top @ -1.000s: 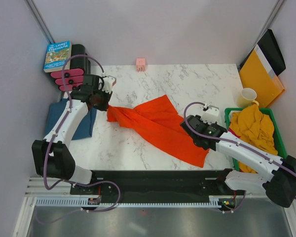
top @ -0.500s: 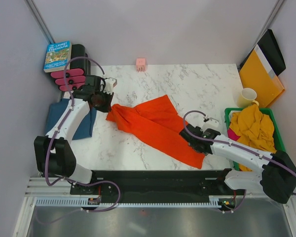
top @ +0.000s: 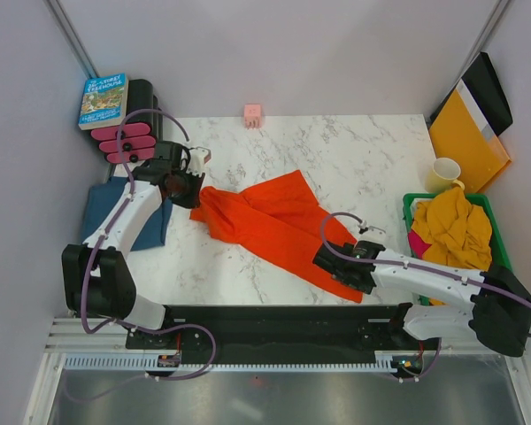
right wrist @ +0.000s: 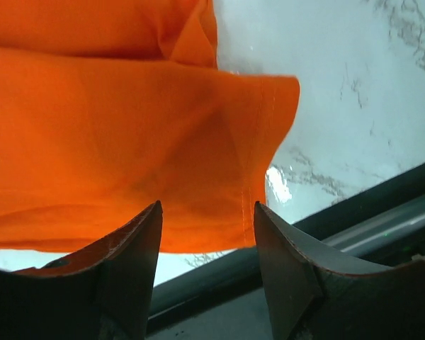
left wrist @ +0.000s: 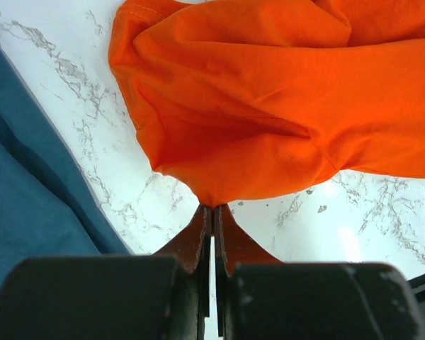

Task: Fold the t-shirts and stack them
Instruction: Flatten out the tshirt

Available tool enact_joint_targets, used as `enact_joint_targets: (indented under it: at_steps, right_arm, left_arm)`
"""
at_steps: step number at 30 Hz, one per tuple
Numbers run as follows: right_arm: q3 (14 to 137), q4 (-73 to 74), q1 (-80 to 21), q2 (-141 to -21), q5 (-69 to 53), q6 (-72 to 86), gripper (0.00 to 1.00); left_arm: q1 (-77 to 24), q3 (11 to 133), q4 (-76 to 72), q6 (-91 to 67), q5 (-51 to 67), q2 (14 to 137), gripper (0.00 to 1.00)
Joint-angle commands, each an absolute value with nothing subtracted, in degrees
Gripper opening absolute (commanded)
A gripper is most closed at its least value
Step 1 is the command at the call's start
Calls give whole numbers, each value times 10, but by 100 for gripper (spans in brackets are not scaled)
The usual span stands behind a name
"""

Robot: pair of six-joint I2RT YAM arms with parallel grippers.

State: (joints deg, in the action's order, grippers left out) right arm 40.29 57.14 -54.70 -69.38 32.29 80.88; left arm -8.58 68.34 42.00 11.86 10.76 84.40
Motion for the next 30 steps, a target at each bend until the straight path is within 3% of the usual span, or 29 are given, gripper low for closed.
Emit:
enact_joint_targets:
  at_steps: [1,9,18,23,26,27,30]
  right_arm:
    - [407,627,-584,-686,307,893,63]
    - [418,660,-612,-735,302,976,64]
    - [318,544,-611,-761,244,1029,64]
    - [331,547,-613,-780,247,1029,62]
    - [328,529,-613,-783,232,1031,43]
    - [326,523,-615,-782,228,1033,32]
    - [328,513,-627,-785,229,1046,19]
  left_arm:
    - [-83,677,410,116,123,824,2]
    - [-83,664,406,126,114,803,2]
    - [-83,641,406,137,125,774,2]
    - [-83,624,406,141,131,765,2]
    - [-83,620,406,147,126,756,2]
    - [-83,619,406,149,125,754,2]
    - [-83,619,406,152,121,749,2]
